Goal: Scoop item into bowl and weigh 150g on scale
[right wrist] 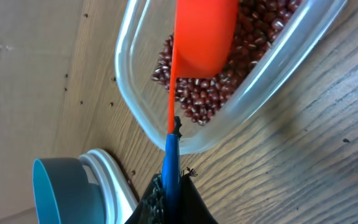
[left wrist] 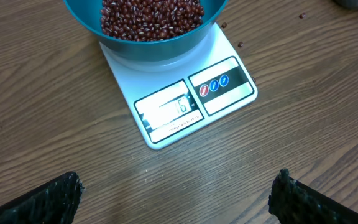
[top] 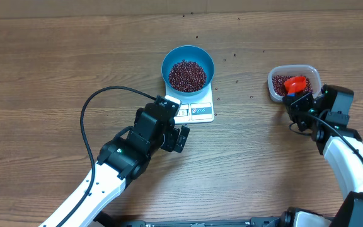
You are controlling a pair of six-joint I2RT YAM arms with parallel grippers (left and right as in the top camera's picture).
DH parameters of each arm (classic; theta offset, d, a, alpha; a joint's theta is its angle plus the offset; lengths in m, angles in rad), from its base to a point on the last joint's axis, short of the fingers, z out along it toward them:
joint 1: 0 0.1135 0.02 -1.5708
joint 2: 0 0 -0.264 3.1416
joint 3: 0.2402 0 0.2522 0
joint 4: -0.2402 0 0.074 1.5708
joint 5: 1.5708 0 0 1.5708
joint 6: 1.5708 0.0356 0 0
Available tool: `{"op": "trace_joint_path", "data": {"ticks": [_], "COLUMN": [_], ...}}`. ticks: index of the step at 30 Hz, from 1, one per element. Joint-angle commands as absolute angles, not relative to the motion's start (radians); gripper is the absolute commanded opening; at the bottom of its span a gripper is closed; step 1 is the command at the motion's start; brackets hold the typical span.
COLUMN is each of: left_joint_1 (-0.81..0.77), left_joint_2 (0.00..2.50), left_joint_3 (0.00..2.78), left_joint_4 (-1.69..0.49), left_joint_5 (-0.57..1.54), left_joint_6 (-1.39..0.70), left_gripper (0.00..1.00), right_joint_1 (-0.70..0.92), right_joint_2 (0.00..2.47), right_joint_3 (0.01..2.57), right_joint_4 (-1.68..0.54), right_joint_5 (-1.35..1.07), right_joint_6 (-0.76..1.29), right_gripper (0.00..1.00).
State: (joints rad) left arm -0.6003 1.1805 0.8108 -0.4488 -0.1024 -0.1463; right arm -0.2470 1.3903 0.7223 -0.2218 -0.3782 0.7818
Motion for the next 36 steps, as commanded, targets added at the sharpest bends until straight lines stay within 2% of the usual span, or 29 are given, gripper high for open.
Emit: {"op": "trace_joint_path", "data": {"ticks": [1, 6, 16, 20, 26, 29, 32, 36], "left_joint_1": [-0.594, -0.594, -0.594, -0.594, -0.594, -0.594, -0.594, -0.594], "left_joint_2": [1.184, 1.185, 1.185, 1.184, 1.185, 1.184, 1.185, 1.184], "left_joint_3": [0.816, 0.816, 0.816, 0.816, 0.816, 0.816, 0.816, 0.816], "left_joint_4": [-0.448, -0.448, -0.448, -0.448, -0.448, -0.448, -0.448, -0.448], "left_joint_5": [-0.114, -0.114, -0.114, -0.114, -0.115, -0.114, -0.114, -0.114], "left_joint_6": [-0.134, -0.134, -0.134, -0.134, -0.134, -0.134, -0.134, -0.134], "left_gripper": [1.00, 1.00, 1.00, 0.99, 0.99, 1.00, 1.00, 1.00], "right_joint_1": [-0.244, -0.244, -0.244, -0.244, -0.244, -0.244, -0.243, -0.231], "right_joint_2": [1.361, 1.361, 1.435, 1.500, 1.523, 1.523, 1.523, 1.523], "right_joint_3": [0.788, 0.918, 1.372, 1.518, 1.552, 1.552, 1.550, 1.531], "right_joint_4": [-0.236, -0.393, -0.953, -1.109, -1.168, -1.197, -1.213, -1.174], "right_joint_5": [-0.393, -0.397, -0.289, -0.286, -0.276, -0.197, -0.052, -0.033], "right_joint_6": [0.721, 0.606, 0.342, 0.244, 0.078, 0.009, 0.010, -0.006], "right_gripper": [0.04, 0.04, 0.04, 0.04, 0.04, 0.04, 0.04, 0.04]}}
